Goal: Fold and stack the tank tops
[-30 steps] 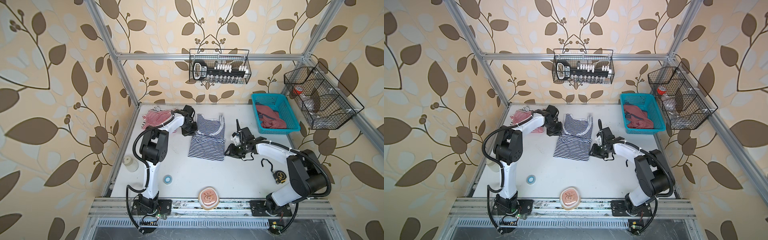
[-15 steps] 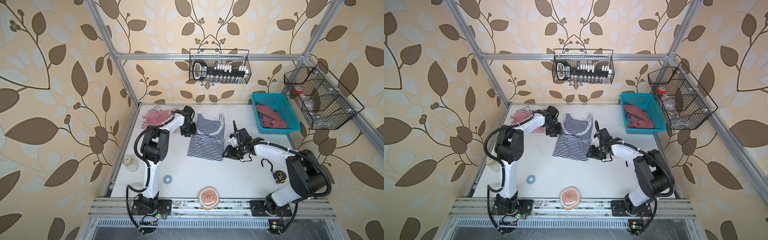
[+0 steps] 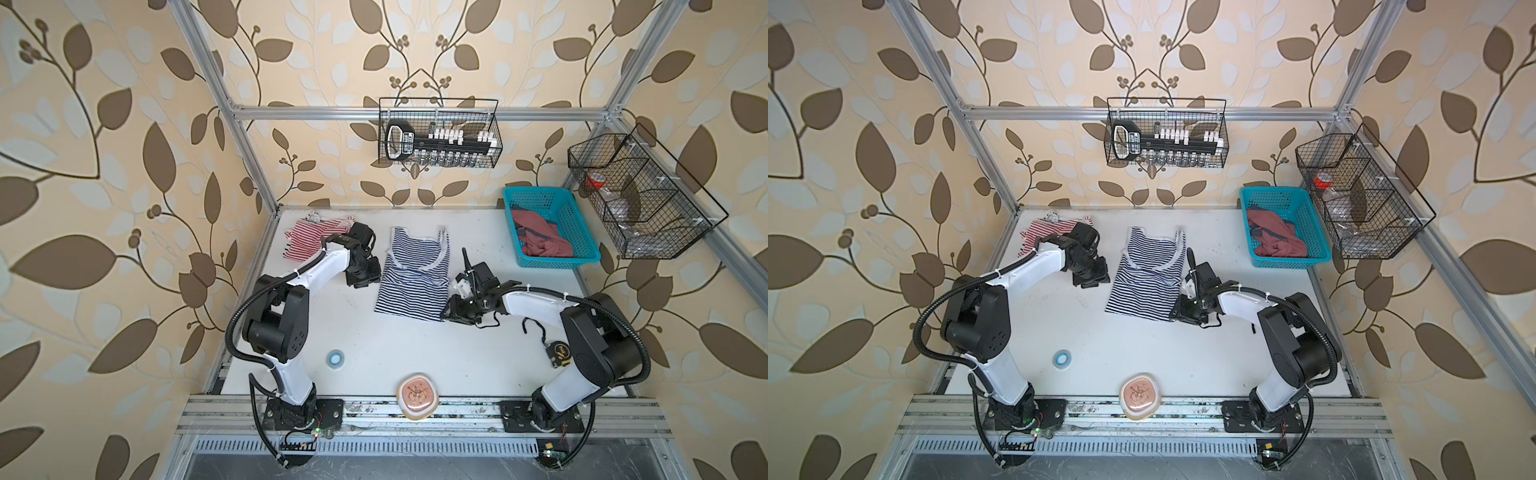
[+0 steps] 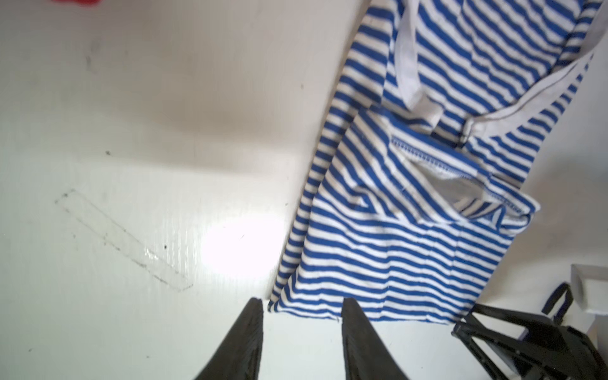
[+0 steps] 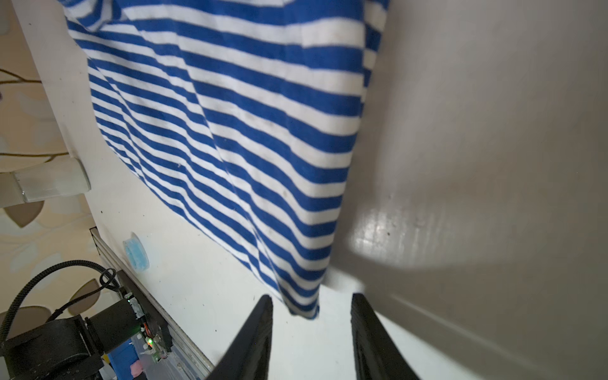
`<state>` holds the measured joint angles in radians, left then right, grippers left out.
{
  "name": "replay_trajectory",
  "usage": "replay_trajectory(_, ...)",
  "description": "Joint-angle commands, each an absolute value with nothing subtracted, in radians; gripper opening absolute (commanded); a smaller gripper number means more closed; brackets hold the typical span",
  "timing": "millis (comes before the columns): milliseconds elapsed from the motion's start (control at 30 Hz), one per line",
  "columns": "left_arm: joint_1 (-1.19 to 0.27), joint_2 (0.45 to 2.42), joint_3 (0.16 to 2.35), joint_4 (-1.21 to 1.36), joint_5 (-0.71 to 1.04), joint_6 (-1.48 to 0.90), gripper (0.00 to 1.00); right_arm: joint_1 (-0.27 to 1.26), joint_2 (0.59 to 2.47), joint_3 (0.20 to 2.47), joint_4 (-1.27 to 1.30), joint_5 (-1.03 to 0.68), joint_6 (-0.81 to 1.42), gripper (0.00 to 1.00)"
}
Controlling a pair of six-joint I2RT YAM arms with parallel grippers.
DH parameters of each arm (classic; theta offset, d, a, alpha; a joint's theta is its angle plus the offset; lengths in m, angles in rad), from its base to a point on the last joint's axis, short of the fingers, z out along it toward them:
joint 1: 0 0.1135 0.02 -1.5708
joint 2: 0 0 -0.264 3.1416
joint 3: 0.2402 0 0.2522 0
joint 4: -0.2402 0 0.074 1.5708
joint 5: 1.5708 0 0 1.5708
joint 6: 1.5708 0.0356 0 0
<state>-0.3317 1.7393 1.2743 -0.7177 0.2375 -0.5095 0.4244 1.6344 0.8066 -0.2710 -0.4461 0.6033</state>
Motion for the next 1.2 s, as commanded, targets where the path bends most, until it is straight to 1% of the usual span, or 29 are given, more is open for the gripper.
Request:
replay_trajectory(0, -0.324, 1.706, 1.178, -0.649, 0.338, -0.551, 0.43, 0.439, 1.661, 0.788, -0.239, -0.465, 0.627, 0.40)
replay_trajectory(200, -0.332, 1.715, 1.100, -0.553, 0.417, -0.592, 0.43, 0.448, 1.676, 0.782, -0.226, -0.461, 0.643, 0.38)
replay_trajectory(467, -0.343, 1.752, 1.076, -0.540, 0.428, -0.595, 0.44, 0.448, 1.689, 0.783, -0.219, -0.454, 0.652, 0.32)
replay_trajectory(600, -0.357, 1.752, 1.054, -0.562, 0.397, -0.590, 0.43, 0.448, 1.689, 0.782, -0.219, -0.448, 0.653, 0.32)
replay_trajectory(767, -0.360, 1.744, 1.009, -0.540, 0.401, -0.603, 0.43, 0.449, 1.692, 0.778, -0.214, -0.446, 0.656, 0.31)
replay_trajectory(1033, -0.382, 1.762, 1.000, -0.487, 0.428, -0.632, 0.44, 0.454, 1.693, 0.778, -0.213, -0.447, 0.658, 0.26)
replay_trajectory(1100, -0.383, 1.770, 1.001, -0.487, 0.428, -0.632, 0.41, 0.454, 1.692, 0.779, -0.213, -0.446, 0.658, 0.25)
replay_trajectory(1167, -0.387, 1.774, 0.999, -0.485, 0.430, -0.630, 0.33, 0.454, 1.691, 0.779, -0.215, -0.445, 0.657, 0.23)
